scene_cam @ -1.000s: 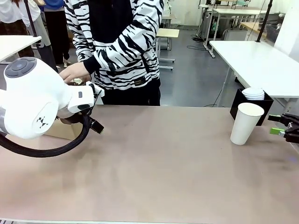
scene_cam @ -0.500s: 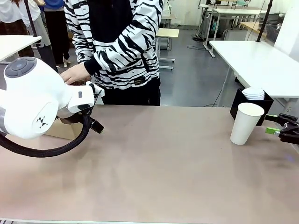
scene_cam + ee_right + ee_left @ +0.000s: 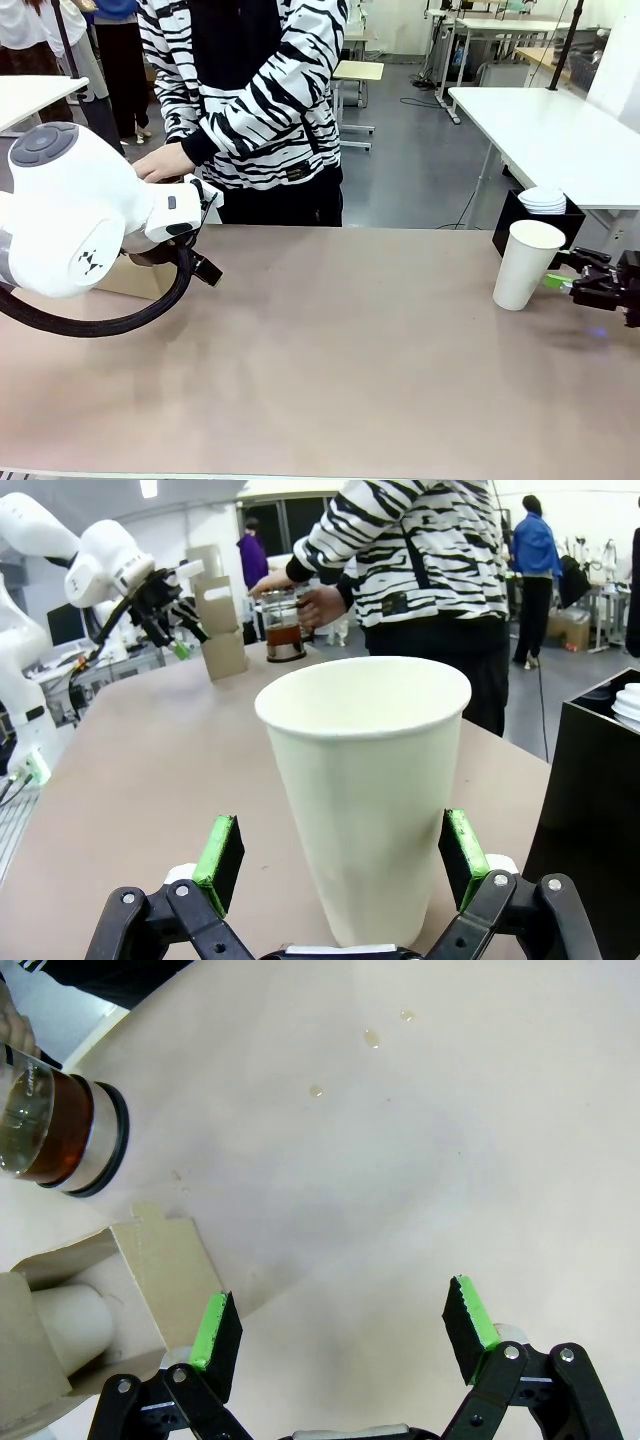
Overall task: Pour a drink into a cup and package it in a carrier.
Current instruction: Pick up the 600 ml Paper Cup and place it in the middle top area of the table.
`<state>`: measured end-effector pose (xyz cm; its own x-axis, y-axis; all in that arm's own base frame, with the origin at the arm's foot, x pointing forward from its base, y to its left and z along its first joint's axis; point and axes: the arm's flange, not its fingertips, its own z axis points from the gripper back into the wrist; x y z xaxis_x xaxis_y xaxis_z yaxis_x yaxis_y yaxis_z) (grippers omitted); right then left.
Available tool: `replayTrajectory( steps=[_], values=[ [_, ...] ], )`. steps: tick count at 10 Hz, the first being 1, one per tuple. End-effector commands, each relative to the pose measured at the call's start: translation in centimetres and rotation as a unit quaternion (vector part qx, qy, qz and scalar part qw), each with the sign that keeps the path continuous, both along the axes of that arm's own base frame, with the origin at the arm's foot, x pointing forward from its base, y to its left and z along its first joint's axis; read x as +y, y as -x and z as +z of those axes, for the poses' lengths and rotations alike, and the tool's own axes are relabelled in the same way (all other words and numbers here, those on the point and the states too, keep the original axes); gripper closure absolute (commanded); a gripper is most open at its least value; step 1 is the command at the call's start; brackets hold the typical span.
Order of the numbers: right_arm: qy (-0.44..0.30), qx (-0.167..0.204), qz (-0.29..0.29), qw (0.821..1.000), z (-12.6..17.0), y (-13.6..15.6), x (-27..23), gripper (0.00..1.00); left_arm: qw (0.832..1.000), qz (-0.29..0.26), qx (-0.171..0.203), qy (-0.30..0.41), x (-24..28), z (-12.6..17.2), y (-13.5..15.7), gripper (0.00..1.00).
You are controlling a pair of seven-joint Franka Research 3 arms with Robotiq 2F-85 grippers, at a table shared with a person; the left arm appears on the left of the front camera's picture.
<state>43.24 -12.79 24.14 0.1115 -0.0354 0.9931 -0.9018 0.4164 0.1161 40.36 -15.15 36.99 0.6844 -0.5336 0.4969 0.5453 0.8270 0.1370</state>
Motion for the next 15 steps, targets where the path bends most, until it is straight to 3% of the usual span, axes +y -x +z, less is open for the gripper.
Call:
replayTrajectory(
  steps=[1, 11, 12, 15],
  values=[
    [0.0, -0.008, -0.007, 1.0, -0.8, -1.4, 1.2, 0.0, 1.0, 0.0, 0.0, 0.001, 0.0, 0.0, 0.0, 0.0],
    [-0.013, 0.002, 0.003, 1.0, -2.2, -4.4, 4.5, 0.0, 1.0, 0.0, 0.0, 0.001, 0.0, 0.0, 0.0, 0.0],
    [-0.016, 0.008, 0.013, 1.0, -2.4, -4.4, 4.3, 0.2, 1.0, 0.0, 0.0, 0.001, 0.0, 0.0, 0.0, 0.0],
    [-0.012, 0.006, 0.009, 1.0, -2.2, -3.8, 4.2, 0.2, 1.0, 0.0, 0.0, 0.001, 0.0, 0.0, 0.0, 0.0]
  ],
)
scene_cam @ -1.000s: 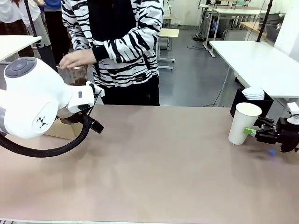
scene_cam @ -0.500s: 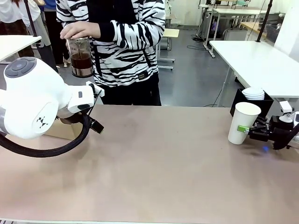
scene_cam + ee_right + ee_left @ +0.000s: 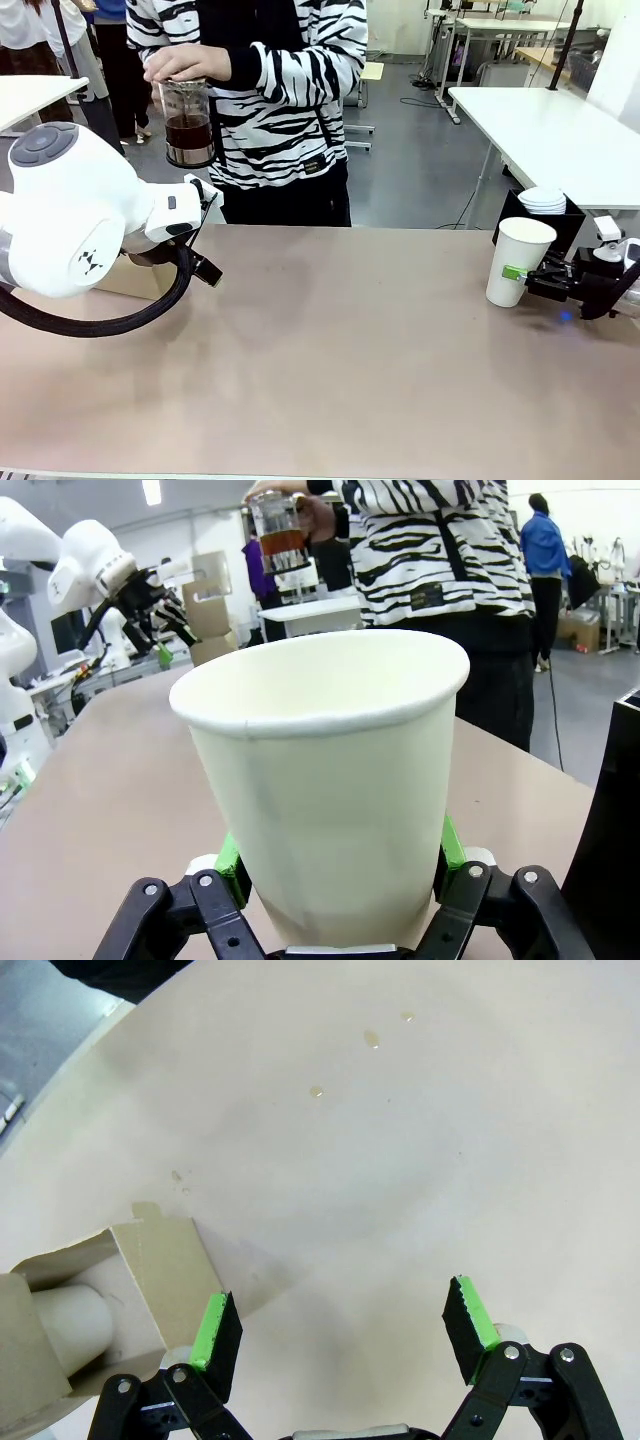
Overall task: Pour a drink into a cup and package it in a carrier.
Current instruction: Pick up the 600 ml Paper Cup and place it in the middle top area of the table.
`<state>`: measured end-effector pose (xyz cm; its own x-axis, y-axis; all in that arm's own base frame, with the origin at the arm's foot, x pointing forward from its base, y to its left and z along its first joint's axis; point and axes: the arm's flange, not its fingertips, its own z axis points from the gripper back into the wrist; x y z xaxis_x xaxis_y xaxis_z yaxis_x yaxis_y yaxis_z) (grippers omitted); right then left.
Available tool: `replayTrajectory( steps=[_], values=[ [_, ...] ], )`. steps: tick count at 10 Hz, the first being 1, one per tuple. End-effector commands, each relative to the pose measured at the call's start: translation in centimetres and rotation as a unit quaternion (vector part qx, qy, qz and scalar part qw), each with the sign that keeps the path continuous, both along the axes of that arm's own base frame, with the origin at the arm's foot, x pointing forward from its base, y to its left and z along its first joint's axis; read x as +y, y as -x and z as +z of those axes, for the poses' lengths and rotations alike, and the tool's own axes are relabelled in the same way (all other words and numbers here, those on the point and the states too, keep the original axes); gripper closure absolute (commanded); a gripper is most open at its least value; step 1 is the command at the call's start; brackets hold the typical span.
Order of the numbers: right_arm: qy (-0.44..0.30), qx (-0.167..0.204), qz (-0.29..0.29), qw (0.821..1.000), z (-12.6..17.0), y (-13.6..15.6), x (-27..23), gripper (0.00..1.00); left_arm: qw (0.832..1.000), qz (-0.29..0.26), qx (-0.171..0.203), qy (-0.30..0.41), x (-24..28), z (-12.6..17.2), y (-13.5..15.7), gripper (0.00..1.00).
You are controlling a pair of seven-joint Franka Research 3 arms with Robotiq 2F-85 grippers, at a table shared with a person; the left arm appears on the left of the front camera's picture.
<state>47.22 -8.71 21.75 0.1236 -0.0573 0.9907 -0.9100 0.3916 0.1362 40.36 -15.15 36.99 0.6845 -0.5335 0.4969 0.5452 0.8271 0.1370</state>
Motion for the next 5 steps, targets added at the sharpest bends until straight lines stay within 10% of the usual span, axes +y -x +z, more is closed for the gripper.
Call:
replayTrajectory(
  steps=[1, 5],
  values=[
    [0.001, 0.0, -0.003, 1.0, 0.2, 0.2, 0.1, 0.2, 1.0, 0.0, 0.0, 0.001, 0.0, 0.0, 0.0, 0.0],
    [0.025, -0.029, -0.029, 0.999, 5.5, 2.1, 3.3, 0.2, 1.0, 0.0, 0.0, 0.001, 0.0, 0.0, 0.0, 0.0]
  ],
)
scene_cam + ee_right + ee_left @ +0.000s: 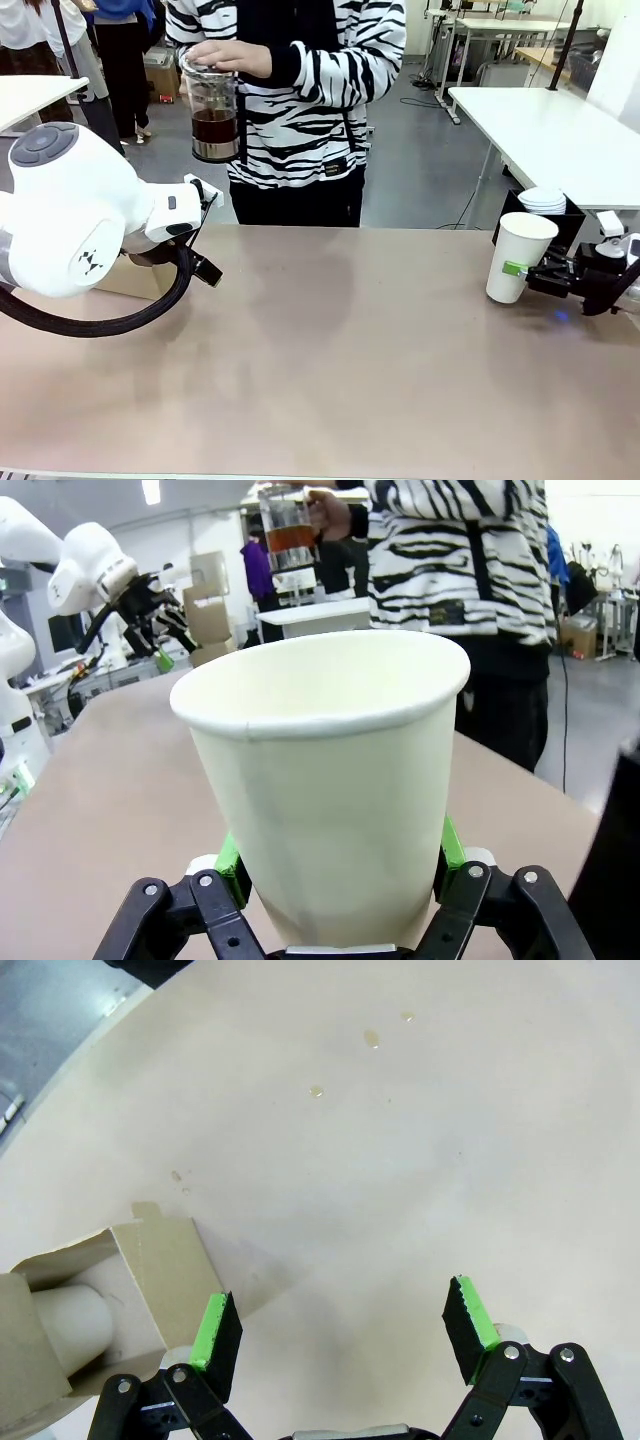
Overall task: Pour a drink into a cup and package it in a carrier.
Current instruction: Pick up the 600 ml Paper Cup and place it in the middle top area of the table.
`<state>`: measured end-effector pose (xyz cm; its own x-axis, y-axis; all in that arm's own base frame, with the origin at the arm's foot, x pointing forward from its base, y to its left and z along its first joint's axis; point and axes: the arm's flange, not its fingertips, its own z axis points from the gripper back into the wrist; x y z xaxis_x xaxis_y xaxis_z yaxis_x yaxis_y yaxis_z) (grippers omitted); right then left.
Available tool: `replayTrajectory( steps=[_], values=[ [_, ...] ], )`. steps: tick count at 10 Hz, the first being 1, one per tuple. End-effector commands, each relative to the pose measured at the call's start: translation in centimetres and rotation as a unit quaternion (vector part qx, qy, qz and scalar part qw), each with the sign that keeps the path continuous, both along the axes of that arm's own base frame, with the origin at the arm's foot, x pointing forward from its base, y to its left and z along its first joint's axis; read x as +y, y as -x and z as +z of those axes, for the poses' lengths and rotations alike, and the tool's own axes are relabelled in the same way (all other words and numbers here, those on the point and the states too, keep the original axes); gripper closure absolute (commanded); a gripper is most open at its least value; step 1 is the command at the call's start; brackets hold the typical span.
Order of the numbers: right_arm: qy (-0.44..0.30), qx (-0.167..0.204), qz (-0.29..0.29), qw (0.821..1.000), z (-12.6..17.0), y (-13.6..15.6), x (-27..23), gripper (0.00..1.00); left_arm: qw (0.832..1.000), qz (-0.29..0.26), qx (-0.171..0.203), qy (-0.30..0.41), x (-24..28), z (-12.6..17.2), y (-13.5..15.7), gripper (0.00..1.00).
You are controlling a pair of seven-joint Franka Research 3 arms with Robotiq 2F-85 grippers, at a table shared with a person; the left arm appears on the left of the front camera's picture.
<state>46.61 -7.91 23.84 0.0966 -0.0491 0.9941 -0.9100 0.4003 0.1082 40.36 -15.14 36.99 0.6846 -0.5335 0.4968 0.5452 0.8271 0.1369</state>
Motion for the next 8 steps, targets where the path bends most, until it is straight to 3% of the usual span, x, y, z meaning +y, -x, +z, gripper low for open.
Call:
replayTrajectory(
  steps=[1, 3, 5, 8],
  values=[
    [0.018, -0.008, -0.025, 0.999, 5.6, 1.0, 5.6, 0.2, 1.0, -0.001, 0.0, 0.001, 0.0, 0.0, 0.0, 0.0],
    [0.031, 0.001, -0.035, 0.999, 8.0, -1.8, 11.8, 0.2, 1.0, -0.001, 0.0, 0.001, 0.0, 0.0, 0.0, 0.0],
    [0.011, 0.015, -0.037, 0.999, 8.7, -5.7, 17.2, 0.2, 1.0, -0.001, 0.0, 0.001, 0.0, 0.0, 0.0, 0.0],
    [-0.005, 0.017, -0.056, 0.998, 6.5, -11.8, 22.8, 0.2, 1.0, -0.001, 0.0, 0.001, 0.0, 0.0, 0.0, 0.0]
  ],
)
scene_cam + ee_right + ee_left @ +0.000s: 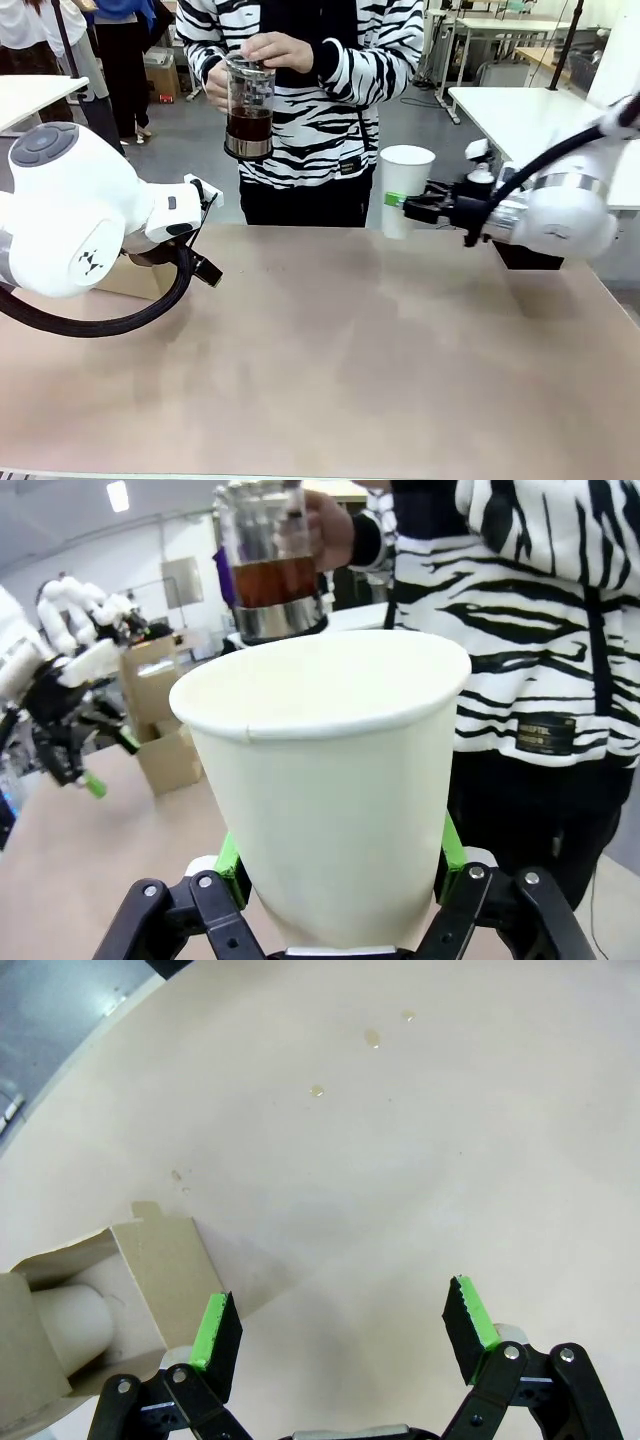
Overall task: Pour a drink into a cup and package it in a carrier.
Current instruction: Pick up the 600 ml Paper Cup and place it in the middle top area of the table.
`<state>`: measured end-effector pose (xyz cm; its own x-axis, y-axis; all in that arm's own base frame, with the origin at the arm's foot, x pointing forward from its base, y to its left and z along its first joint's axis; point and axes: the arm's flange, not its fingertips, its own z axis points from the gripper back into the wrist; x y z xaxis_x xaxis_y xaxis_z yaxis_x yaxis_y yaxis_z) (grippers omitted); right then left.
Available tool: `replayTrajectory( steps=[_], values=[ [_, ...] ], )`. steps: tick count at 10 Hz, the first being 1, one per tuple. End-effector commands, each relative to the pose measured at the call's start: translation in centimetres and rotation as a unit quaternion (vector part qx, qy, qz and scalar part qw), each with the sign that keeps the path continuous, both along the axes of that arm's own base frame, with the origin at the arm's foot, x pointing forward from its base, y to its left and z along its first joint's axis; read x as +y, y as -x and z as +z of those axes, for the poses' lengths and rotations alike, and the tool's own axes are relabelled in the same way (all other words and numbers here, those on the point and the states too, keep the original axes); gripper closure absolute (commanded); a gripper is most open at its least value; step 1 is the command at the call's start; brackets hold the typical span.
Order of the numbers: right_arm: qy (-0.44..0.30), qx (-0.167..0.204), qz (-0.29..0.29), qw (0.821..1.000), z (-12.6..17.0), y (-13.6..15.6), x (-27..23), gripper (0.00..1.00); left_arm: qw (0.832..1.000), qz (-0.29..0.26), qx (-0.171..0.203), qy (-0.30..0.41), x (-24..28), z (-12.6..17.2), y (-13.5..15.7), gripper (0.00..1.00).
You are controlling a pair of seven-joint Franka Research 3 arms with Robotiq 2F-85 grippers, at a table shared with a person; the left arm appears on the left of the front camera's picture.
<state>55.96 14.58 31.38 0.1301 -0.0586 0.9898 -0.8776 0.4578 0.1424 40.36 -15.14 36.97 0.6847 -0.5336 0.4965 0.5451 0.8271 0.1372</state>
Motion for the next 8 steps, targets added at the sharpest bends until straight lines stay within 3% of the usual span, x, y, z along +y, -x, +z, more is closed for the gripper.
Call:
replayTrajectory(
  steps=[1, 6, 8],
  values=[
    [-0.012, -0.01, -0.033, 0.999, -2.1, -3.5, 1.3, 0.2, 1.0, -0.001, 0.0, 0.001, 0.0, 0.0, 0.0, 0.0],
    [0.005, -0.05, -0.033, 0.998, -6.2, -5.8, 3.1, 0.2, 1.0, -0.001, 0.0, 0.001, 0.0, 0.0, 0.0, 0.0],
    [0.013, -0.047, -0.019, 0.999, -7.0, -6.2, 3.2, 0.2, 1.0, -0.001, 0.0, 0.001, 0.0, 0.0, 0.0, 0.0]
  ],
)
